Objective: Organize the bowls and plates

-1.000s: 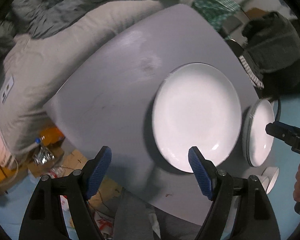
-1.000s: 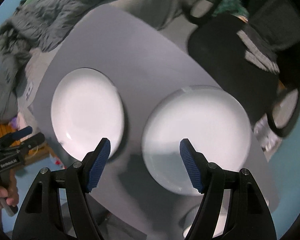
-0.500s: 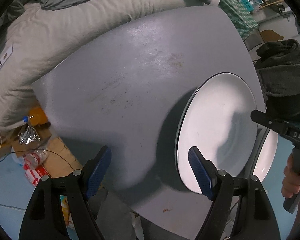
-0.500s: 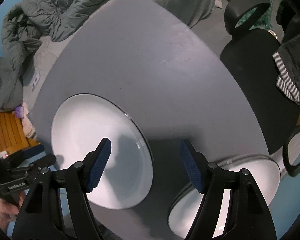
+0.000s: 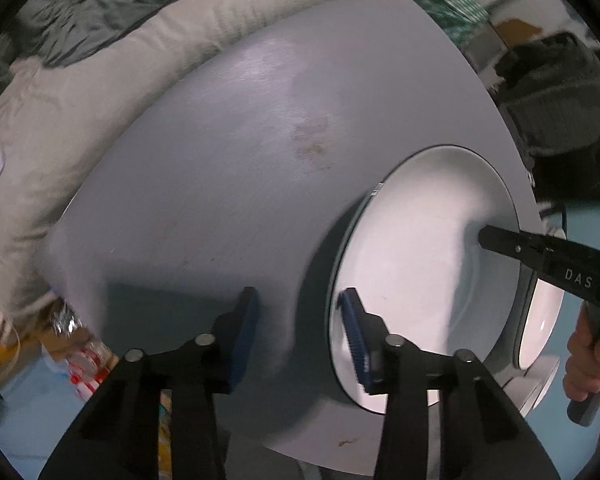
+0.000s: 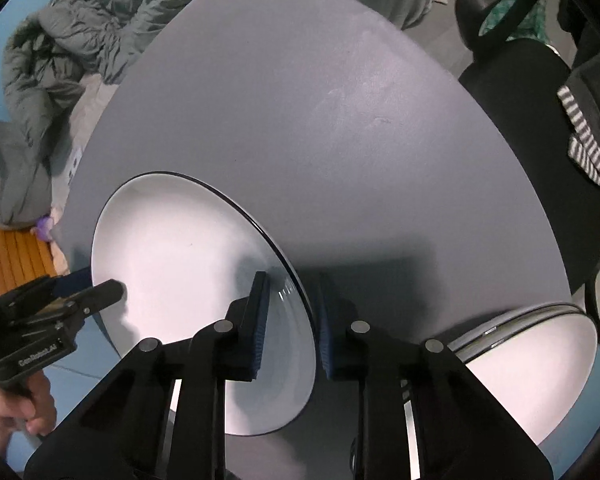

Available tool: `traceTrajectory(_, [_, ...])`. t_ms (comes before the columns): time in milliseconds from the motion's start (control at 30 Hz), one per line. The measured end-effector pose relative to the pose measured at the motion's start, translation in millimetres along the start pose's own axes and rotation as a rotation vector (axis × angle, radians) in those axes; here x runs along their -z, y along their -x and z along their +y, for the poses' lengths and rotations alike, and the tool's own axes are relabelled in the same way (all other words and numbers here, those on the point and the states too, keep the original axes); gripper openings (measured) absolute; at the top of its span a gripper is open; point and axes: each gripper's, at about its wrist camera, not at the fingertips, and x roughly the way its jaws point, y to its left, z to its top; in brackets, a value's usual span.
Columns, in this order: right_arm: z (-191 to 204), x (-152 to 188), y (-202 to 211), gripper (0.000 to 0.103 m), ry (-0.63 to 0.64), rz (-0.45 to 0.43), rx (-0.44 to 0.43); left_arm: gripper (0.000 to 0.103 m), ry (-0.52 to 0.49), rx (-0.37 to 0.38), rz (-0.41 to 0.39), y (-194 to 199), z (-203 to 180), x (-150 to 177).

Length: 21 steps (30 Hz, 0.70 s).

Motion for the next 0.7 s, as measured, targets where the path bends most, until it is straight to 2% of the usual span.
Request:
traceTrajectory(67, [1.1, 0.8, -0.5, 0.022, -0.029, 0.001, -0.004, 0.029, -0.027, 0.010, 0.005, 0.2, -2.7, -0.8])
traceTrajectory(167, [-4.0, 4.9, -1.7, 0.021, -0.097, 0.009, -0.039, 0.022, -0.070, 0.017, 0.012, 0.3, -9.5, -3.2])
traceTrajectory(467, [-11.2, 47.4, -4.3, 0.016, -0.281, -0.024, -0.098, 0.020, -0.160, 0.021, 0.026, -2.4, -17.9, -7.6])
traceTrajectory(700, [-8.2, 90.3, -8.7, 0.015, -0.431, -0.038, -0.145, 0.020, -0.302, 0.015, 0.045, -3.2, -28.1, -16.2])
